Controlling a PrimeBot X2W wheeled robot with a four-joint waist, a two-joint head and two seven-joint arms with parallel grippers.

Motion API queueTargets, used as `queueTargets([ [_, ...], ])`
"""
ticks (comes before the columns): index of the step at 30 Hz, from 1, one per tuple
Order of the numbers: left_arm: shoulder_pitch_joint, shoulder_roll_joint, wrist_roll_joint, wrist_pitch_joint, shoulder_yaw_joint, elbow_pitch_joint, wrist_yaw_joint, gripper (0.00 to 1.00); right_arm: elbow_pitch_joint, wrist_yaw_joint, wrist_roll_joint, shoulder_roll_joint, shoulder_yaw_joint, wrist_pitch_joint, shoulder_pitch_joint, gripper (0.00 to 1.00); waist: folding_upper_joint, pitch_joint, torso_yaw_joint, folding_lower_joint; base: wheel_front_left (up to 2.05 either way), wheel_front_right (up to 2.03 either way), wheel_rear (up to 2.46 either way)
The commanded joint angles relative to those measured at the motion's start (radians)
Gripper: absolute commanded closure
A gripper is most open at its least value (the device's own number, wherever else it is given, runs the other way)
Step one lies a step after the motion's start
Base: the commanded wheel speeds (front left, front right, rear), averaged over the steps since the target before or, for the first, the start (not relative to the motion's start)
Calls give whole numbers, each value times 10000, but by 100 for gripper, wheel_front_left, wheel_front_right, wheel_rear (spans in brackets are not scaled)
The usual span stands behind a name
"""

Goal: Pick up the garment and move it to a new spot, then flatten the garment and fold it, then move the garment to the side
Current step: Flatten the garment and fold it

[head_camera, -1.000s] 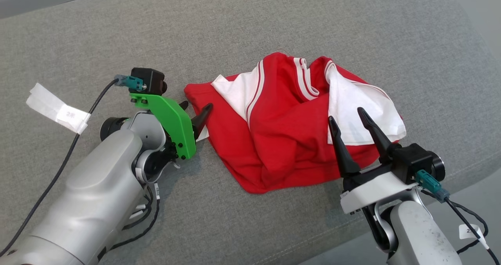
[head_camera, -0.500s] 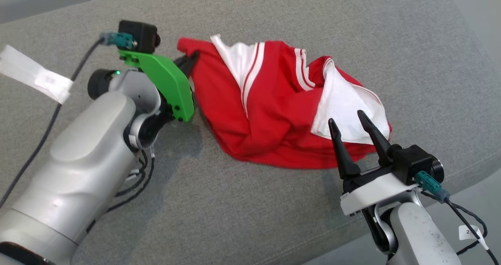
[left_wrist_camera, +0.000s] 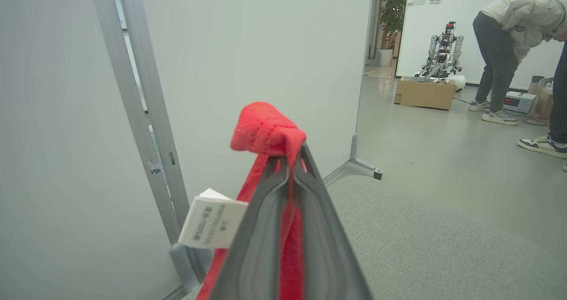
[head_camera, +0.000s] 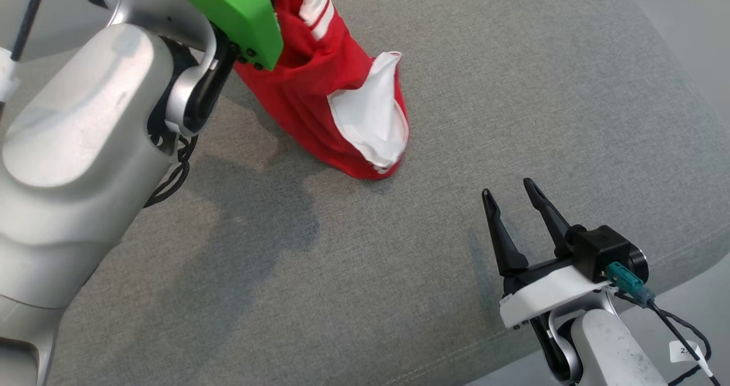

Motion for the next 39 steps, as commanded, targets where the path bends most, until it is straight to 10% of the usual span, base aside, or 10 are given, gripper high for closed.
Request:
queueTargets([
  [1, -225, 97, 351, -121, -110, -316, 87, 100, 29, -3, -72, -27, -50, -29, 119, 0, 0, -185, 33, 0, 0, 0, 0],
  [19, 2649, 21, 972, -1475, -1486, -1101, 710, 100, 50, -3, -263, -25, -438, -29, 255, 0, 0, -329, 624, 0, 0, 0, 0],
  [29, 7199, 620, -40, -3225, 40, -1651, 2063, 100, 142, -3, -771, -25, -798, -29, 606, 0, 0, -692, 1562, 0, 0, 0, 0],
  [39, 10404, -886, 1833, -3244, 3124, -1416, 1394, 100, 337, -3, -1218, -27, -869, -29, 733, 0, 0, -1091, 2790, 0, 0, 0, 0],
])
